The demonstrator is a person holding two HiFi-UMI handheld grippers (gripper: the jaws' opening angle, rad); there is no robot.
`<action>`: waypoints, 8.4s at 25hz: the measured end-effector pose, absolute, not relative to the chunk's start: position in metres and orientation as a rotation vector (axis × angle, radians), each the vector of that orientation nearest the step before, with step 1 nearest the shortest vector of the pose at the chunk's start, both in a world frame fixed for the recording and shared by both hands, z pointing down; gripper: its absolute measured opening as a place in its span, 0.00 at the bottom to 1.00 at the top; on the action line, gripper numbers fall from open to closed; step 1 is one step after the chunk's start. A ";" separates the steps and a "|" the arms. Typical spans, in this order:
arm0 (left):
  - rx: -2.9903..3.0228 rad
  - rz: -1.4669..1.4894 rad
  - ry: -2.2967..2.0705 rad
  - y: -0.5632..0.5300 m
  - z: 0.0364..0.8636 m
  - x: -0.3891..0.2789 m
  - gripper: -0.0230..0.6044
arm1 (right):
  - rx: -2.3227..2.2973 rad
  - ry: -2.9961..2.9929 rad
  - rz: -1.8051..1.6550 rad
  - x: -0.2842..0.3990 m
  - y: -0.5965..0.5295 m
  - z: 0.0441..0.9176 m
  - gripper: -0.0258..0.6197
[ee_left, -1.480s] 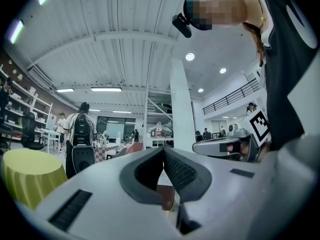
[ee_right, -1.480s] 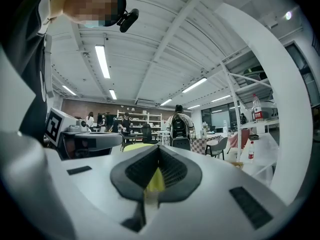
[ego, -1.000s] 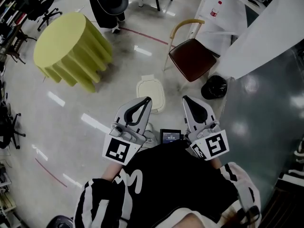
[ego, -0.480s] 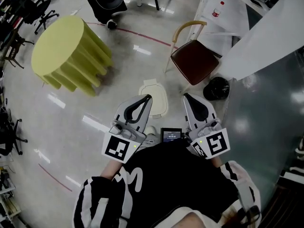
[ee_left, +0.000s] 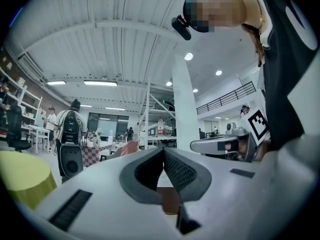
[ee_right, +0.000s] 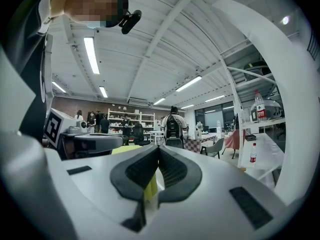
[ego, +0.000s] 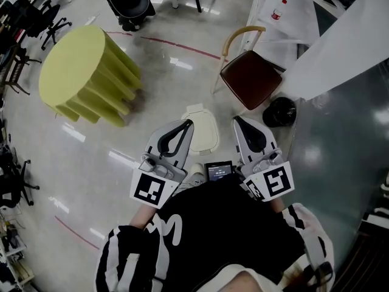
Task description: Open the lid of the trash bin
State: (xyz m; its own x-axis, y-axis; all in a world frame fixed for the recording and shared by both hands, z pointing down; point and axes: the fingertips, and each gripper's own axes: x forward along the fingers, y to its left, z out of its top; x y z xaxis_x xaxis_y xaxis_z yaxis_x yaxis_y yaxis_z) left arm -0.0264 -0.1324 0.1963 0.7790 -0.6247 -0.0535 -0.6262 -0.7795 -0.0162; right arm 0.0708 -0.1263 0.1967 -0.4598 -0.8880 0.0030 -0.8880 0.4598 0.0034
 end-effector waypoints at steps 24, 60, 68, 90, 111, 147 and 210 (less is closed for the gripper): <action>-2.889 0.063 1.217 -0.140 0.202 -0.022 0.05 | 1.455 -2.751 0.022 0.079 -0.148 0.196 0.05; -2.897 -0.095 1.413 -0.151 0.296 -0.024 0.05 | 1.058 -2.738 0.149 0.060 -0.183 0.301 0.05; -2.912 -0.097 1.423 -0.153 0.311 -0.026 0.05 | 0.990 -2.708 0.190 0.049 -0.187 0.339 0.06; -2.962 -0.156 1.470 -0.151 0.357 -0.027 0.05 | 0.786 -2.689 0.293 0.015 -0.179 0.418 0.06; -3.035 -0.176 1.485 -0.148 0.420 -0.023 0.05 | 0.492 -2.609 0.236 -0.003 -0.153 0.526 0.05; -3.090 -0.298 1.529 -0.137 0.498 -0.025 0.05 | 0.400 -2.386 0.290 0.001 -0.127 0.676 0.06; -3.155 -0.370 1.482 -0.129 0.532 -0.009 0.05 | 0.268 -1.888 0.189 0.049 -0.075 0.874 0.06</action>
